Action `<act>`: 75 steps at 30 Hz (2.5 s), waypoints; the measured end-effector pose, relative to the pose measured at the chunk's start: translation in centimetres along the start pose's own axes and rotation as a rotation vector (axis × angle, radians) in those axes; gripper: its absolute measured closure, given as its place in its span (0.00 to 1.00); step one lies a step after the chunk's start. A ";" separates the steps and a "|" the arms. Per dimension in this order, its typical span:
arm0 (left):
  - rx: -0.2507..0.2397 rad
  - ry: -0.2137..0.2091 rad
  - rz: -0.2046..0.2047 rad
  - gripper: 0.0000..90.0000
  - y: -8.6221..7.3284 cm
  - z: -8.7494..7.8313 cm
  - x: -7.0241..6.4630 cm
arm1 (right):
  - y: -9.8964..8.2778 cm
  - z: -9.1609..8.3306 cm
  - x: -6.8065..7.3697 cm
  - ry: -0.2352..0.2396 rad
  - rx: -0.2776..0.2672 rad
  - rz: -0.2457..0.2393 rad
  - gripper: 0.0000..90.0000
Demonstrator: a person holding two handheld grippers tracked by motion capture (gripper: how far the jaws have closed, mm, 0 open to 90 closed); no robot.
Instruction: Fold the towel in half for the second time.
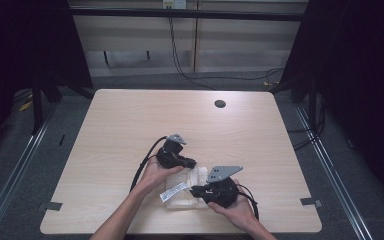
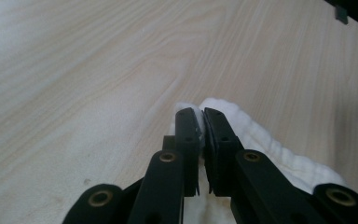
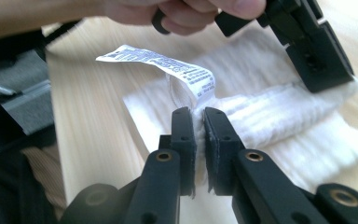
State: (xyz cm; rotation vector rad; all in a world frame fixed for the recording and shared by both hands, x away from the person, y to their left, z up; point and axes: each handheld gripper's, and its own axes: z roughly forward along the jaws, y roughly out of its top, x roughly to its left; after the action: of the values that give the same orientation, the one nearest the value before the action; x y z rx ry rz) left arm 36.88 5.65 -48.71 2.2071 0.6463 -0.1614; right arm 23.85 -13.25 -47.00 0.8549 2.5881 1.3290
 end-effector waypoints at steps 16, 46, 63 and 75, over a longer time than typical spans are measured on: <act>-0.038 -0.058 -0.005 0.60 0.6 0.1 -0.4 | -2.2 -1.4 -1.1 -0.069 0.055 0.041 0.57; -0.106 0.075 -0.005 0.38 -1.1 -6.1 0.0 | -2.2 -5.7 -5.1 -0.196 -0.068 0.165 0.42; -0.140 0.173 0.009 0.32 -5.0 -11.7 -1.5 | -2.7 -10.1 -5.2 -0.284 -0.156 0.176 0.41; -0.147 0.242 -0.051 0.31 -10.3 -14.9 -2.0 | -5.7 -12.4 -5.6 -0.347 -0.171 0.224 0.39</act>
State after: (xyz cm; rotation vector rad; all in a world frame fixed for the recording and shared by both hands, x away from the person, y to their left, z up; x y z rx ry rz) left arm 28.61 21.52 -45.14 2.0861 0.8205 0.1263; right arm 21.92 -27.65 -44.71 1.2468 2.1339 1.2936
